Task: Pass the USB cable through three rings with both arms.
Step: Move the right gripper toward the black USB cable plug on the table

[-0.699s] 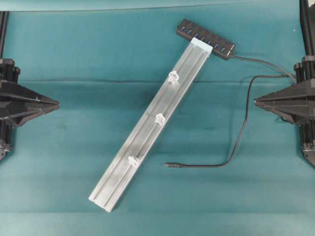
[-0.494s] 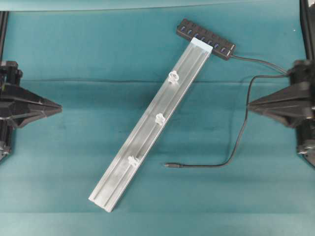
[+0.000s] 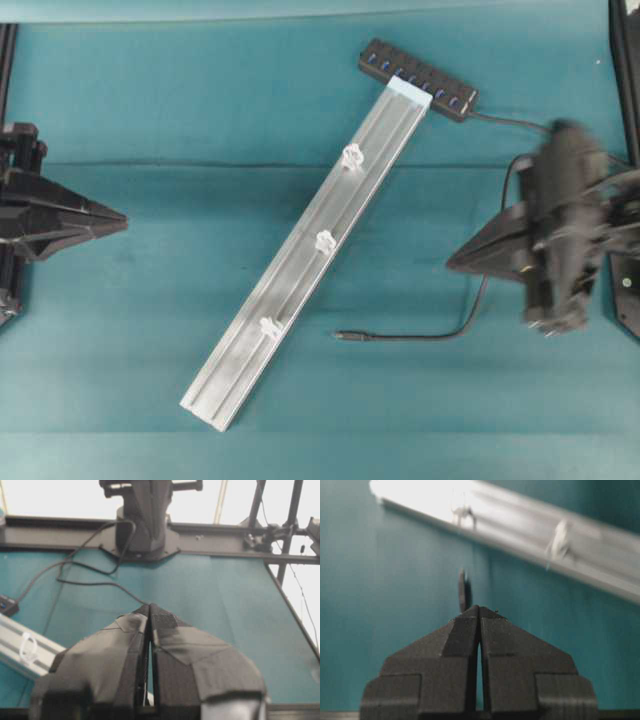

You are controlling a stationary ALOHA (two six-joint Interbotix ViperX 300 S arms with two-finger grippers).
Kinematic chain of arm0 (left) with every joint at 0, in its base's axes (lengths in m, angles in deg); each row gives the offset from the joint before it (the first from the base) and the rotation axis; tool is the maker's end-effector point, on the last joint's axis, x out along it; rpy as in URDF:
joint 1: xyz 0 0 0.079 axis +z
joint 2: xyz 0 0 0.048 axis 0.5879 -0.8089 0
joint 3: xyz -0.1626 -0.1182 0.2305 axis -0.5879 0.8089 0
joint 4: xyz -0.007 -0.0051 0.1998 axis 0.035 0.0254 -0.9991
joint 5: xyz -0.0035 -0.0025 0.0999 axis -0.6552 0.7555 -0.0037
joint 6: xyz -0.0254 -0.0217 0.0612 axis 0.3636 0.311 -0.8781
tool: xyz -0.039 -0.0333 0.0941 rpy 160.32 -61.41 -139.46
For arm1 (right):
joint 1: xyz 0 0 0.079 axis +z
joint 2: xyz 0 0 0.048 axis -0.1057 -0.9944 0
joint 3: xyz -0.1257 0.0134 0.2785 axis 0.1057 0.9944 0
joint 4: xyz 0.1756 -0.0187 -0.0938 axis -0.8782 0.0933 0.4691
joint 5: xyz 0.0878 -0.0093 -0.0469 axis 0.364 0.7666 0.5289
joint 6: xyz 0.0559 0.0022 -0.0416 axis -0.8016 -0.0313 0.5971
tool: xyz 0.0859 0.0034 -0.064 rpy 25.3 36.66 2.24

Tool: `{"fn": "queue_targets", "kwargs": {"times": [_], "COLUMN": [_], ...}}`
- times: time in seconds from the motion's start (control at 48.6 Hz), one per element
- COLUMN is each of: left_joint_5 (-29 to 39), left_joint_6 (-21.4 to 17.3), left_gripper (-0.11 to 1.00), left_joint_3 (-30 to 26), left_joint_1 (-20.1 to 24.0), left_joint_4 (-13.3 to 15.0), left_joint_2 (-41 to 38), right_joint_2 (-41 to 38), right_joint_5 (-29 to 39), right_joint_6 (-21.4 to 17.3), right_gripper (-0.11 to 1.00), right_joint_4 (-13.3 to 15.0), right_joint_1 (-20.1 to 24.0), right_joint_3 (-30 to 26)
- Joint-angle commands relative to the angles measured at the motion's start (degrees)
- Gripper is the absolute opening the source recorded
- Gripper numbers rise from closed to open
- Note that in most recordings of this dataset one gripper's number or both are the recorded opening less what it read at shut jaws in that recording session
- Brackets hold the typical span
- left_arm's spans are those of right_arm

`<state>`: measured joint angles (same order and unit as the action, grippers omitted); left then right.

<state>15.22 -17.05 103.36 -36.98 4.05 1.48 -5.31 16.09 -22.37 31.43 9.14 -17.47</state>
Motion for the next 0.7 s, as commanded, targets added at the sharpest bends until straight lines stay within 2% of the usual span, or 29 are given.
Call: {"fn": "queue_targets", "kwargs": {"times": [0.0, 0.226, 0.35, 0.432, 0.514, 0.679], "left_joint_5": [-0.2, -0.2, -0.4, -0.5, -0.4, -0.1], "left_joint_6": [-0.1, -0.3, -0.3, -0.3, -0.4, -0.4], "left_gripper": [-0.01, -0.01, -0.01, -0.01, -0.01, -0.01], "left_joint_3": [-1.6, -1.6, -1.8, -1.8, -1.8, -1.8], "left_joint_1": [0.5, 1.3, 1.6, 1.7, 1.7, 2.7], "left_joint_4": [-0.2, -0.2, -0.2, -0.2, -0.2, -0.2], "left_joint_2": [-0.7, -0.7, -0.9, -0.8, -0.6, -0.8], "right_joint_2": [-5.4, -16.9, -21.3, -24.1, -27.2, -31.7], "right_joint_5": [5.2, 13.9, 15.3, 15.0, 14.7, 14.3], "right_joint_6": [-0.5, -0.1, 0.3, 0.3, 0.3, 0.3], "right_gripper": [0.0, 0.0, 0.01, 0.06, 0.2, 0.67], "right_joint_4": [-0.2, 0.2, 0.3, 0.2, 0.2, 0.6], "right_joint_1": [1.1, 1.2, 1.3, 1.3, 1.3, 1.3], "right_joint_3": [-4.1, -13.1, -14.4, -14.9, -15.5, -16.0]}}
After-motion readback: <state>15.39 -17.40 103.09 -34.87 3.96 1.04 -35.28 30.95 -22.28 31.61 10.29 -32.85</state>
